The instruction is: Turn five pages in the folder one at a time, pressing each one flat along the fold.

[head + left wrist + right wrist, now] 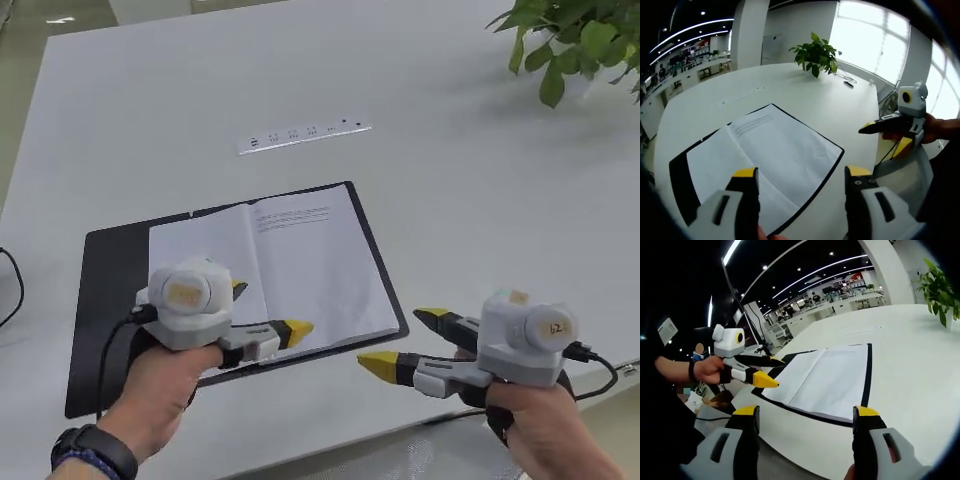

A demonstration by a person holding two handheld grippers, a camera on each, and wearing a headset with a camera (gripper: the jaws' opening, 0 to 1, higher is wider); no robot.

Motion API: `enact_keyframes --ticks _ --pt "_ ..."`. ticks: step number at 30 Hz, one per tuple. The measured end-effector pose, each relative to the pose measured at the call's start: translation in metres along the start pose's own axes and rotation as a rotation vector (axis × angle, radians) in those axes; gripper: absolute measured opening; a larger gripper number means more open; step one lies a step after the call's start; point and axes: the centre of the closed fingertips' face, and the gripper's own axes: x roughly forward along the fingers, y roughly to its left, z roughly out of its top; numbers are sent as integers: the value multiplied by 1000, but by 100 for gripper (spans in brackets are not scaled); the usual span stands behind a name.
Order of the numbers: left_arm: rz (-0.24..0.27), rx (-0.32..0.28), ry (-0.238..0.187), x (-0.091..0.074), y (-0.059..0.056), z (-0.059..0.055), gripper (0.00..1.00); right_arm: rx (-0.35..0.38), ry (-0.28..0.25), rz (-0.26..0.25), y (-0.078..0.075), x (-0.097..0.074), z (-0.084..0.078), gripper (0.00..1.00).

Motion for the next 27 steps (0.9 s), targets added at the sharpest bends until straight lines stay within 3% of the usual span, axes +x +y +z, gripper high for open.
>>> enact_keyframes --ticks 7,11,13,15,19,27 --pt "-46 14 8 29 -12 10 68 8 -2 -1 -3 -1 0 75" --pt "-72 -5 -6 48 -24 18 68 9 4 5 -3 -1 -2 75" --pt "-71 -16 -39 57 -26 24 68 7 6 8 -3 -2 -2 75" --pt "-68 -11 -31 65 -26 23 70 6 7 9 -4 -3 -2 75" --pt "-64 43 37 82 -29 12 70 15 10 11 -7 -5 -3 75" --pt "-77 77 64 111 -41 7 70 7 28 26 -9 -6 -6 75"
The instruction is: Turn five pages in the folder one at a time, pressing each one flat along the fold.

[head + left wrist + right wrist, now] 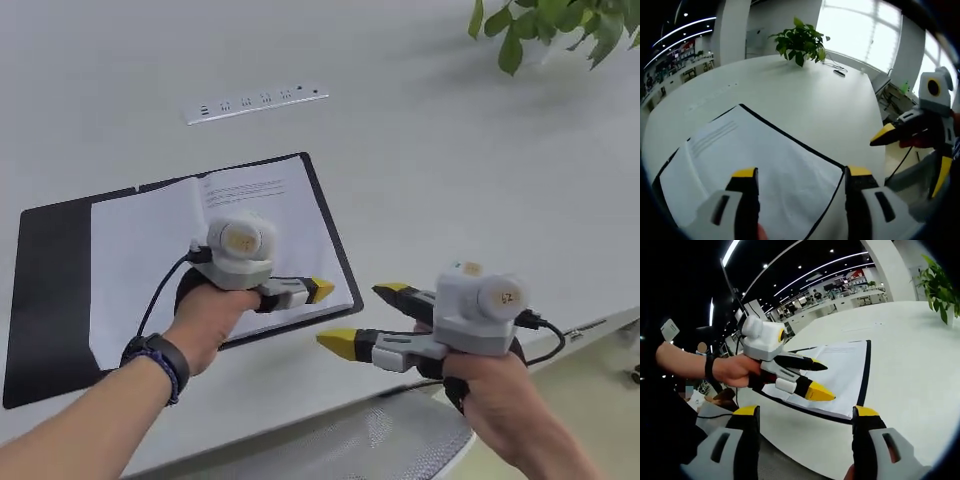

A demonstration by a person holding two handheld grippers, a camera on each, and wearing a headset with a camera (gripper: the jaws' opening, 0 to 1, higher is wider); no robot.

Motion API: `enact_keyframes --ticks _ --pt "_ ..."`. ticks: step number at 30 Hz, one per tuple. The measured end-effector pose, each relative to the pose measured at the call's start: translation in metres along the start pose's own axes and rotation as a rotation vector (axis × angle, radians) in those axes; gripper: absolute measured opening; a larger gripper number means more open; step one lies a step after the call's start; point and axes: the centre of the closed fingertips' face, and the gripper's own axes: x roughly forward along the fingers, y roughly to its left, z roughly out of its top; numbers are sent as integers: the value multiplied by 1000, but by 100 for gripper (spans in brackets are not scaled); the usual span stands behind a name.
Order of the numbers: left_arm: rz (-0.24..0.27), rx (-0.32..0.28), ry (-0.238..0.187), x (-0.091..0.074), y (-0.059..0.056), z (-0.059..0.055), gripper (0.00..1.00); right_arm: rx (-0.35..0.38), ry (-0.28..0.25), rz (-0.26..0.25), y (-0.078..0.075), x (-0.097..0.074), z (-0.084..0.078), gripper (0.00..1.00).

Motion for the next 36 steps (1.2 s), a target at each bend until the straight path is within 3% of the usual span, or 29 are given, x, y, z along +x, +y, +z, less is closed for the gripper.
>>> enact_keyframes --ticks 9,13,16,28,33,36 --pt "11 24 52 22 -7 -15 71 4 17 9 -5 0 -2 75" --pt "25 61 77 25 -7 -22 73 4 24 11 -7 1 -1 75" --pt "56 123 95 27 -1 -26 68 2 30 11 -9 2 0 74" --pt "62 138 72 26 3 -27 64 -14 56 22 -8 11 -2 71" --pt "67 116 67 25 12 -25 55 -19 60 22 -11 14 1 69" --pt "70 120 68 25 12 -25 53 -25 55 20 -17 16 7 69"
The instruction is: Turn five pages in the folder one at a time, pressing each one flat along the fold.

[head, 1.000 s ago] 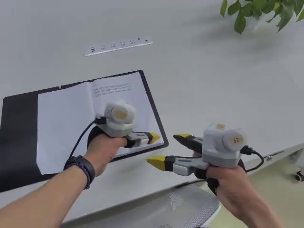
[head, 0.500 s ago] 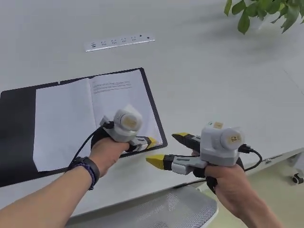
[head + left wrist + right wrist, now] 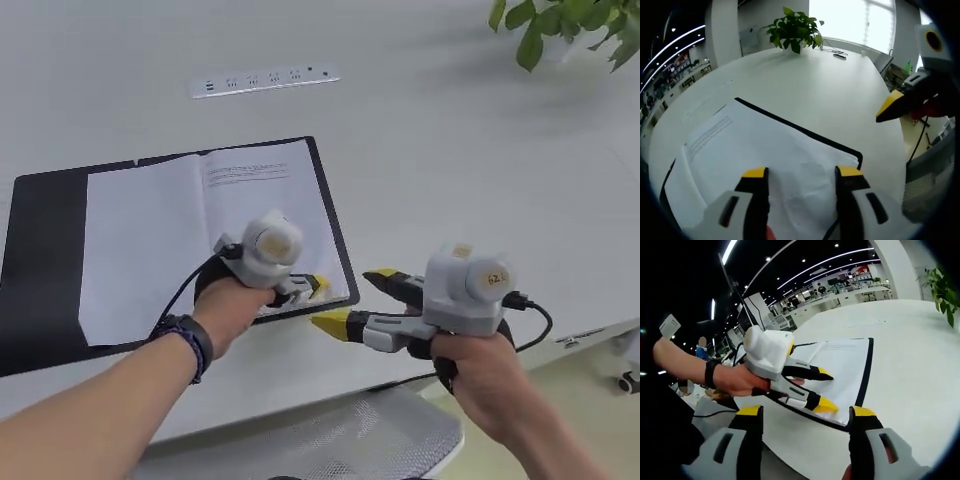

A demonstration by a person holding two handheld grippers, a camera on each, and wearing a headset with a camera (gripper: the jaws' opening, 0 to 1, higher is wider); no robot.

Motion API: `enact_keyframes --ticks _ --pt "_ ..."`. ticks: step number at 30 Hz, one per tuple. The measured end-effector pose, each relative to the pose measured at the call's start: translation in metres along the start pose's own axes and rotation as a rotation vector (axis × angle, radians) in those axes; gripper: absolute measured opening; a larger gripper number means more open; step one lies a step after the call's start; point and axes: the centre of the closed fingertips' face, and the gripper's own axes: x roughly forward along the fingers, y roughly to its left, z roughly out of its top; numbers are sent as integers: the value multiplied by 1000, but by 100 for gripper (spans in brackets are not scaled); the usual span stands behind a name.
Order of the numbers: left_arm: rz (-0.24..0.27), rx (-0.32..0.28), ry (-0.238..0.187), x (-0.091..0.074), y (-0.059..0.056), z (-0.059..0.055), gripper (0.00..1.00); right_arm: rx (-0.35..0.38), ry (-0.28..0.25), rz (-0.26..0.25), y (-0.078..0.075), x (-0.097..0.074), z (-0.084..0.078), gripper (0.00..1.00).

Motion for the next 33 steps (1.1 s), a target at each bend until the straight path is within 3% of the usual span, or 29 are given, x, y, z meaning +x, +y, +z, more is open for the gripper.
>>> enact_keyframes --ticks 6,10,15,18,21,33 --pt "12 -26 -11 -1 4 2 50 9 -24 -5 -3 1 8 68" --pt "-29 -141 -27 -2 -5 8 57 14 -27 -6 -3 0 7 68" --pt "-50 -97 -22 0 -18 6 73 24 -23 -6 -3 1 2 68" --pt "-25 -65 -14 1 -16 4 71 28 -19 -6 -4 0 0 68" --pt "9 8 -3 2 -15 0 68 38 -22 -9 -6 1 0 67" --pt "9 22 -37 1 -13 -1 67 34 -15 7 -27 18 11 64"
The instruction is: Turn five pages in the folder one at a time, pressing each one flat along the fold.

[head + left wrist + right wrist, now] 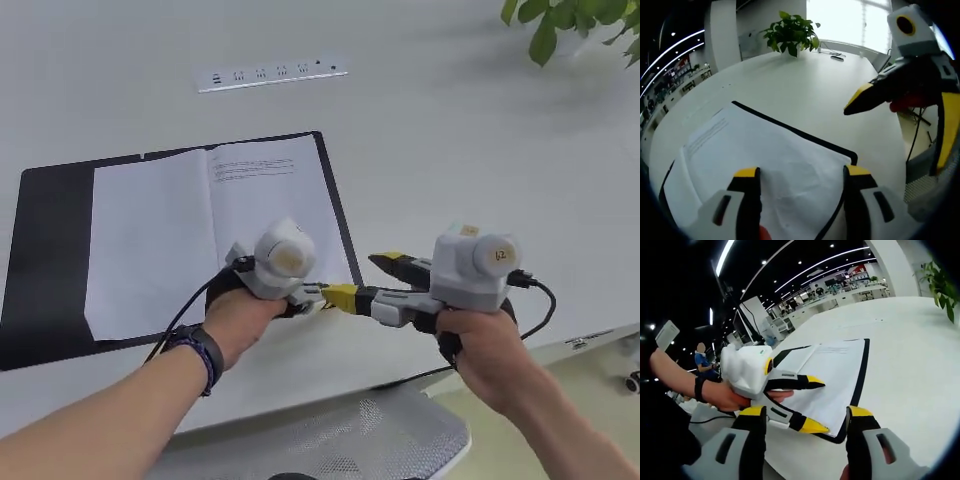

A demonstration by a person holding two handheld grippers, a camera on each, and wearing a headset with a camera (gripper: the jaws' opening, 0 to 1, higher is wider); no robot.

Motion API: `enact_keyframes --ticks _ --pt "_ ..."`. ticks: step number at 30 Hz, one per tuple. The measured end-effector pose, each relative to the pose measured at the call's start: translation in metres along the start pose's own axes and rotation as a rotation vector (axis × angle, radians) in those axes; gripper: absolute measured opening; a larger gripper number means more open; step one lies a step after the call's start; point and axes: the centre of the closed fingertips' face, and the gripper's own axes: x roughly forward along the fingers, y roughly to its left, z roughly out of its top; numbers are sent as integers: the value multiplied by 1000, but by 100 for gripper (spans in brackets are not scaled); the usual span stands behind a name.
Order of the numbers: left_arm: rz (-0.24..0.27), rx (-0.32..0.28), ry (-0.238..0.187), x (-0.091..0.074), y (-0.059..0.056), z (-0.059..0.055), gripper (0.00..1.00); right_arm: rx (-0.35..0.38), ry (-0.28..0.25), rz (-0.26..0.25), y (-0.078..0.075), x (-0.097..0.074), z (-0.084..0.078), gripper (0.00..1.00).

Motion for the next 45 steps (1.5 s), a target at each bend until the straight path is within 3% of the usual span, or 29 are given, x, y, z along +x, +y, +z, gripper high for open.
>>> enact_keyframes --ticks 4,9,24,33,39,45 --pt "-1 -3 -11 0 1 1 66 3 10 12 -5 10 2 63" --pt "12 -31 -21 -1 10 3 57 19 20 26 -11 22 2 62" --pt "23 -38 -55 -2 14 3 51 93 35 55 -25 52 -2 61" --pt "24 -43 -58 -1 14 3 50 102 40 66 -25 55 -2 61" --pt "6 -53 -58 -2 14 4 51 123 12 75 -26 49 1 58" --pt "-28 -116 -52 -6 13 5 54 127 2 82 -24 46 2 53"
